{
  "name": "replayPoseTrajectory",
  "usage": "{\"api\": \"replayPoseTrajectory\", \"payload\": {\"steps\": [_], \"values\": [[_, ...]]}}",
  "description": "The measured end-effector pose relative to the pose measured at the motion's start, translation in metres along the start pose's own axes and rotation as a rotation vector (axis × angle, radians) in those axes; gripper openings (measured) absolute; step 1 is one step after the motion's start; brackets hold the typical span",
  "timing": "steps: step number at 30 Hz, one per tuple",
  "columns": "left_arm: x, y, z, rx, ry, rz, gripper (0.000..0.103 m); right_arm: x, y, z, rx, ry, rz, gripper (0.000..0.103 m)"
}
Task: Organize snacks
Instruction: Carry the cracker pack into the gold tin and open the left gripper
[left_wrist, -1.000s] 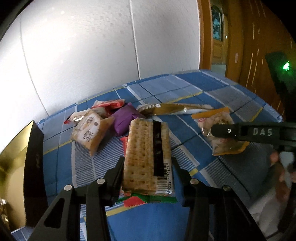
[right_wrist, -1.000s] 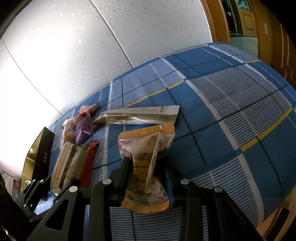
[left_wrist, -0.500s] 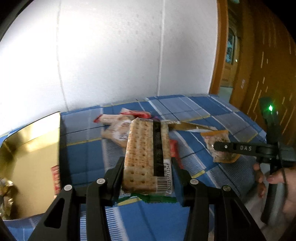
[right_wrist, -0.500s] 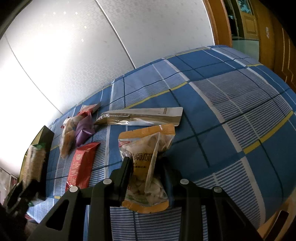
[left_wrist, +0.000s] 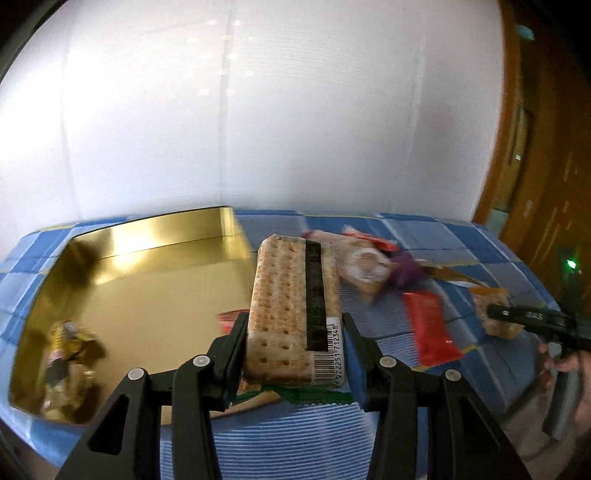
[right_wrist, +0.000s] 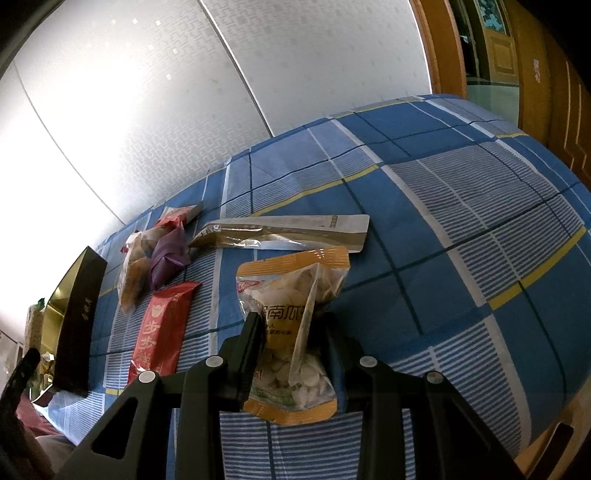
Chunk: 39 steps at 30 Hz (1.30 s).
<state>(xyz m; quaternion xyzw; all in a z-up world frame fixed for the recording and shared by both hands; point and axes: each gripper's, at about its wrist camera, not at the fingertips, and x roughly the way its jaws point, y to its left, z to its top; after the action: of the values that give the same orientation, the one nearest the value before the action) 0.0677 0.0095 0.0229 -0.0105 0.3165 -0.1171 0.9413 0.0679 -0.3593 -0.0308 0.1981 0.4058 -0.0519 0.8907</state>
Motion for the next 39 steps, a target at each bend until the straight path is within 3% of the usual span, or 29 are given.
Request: {"api": "replayPoseTrajectory", "payload": {"steps": [12,20,33,37,39], "values": [[0.012,0.102,-0.011,-0.209,0.109,0.122,0.047,0.001,0.004,-0.002,-0.02,-0.01,-0.014,0.033],[0.019,0.13,-0.022,-0.284,0.162,0.177,0.047,-0.002,0.008,-0.004,-0.05,-0.03,-0.027,0.033],[0.02,0.142,-0.036,-0.195,0.187,0.304,0.05,-0.01,0.022,-0.008,-0.095,-0.063,0.043,0.025],[0.018,0.137,-0.037,-0.174,0.168,0.293,0.065,-0.007,0.023,-0.009,-0.099,-0.047,0.038,0.027],[0.015,0.135,-0.037,-0.176,0.157,0.29,0.067,-0.005,0.023,-0.011,-0.105,-0.032,0.027,0.03]]}}
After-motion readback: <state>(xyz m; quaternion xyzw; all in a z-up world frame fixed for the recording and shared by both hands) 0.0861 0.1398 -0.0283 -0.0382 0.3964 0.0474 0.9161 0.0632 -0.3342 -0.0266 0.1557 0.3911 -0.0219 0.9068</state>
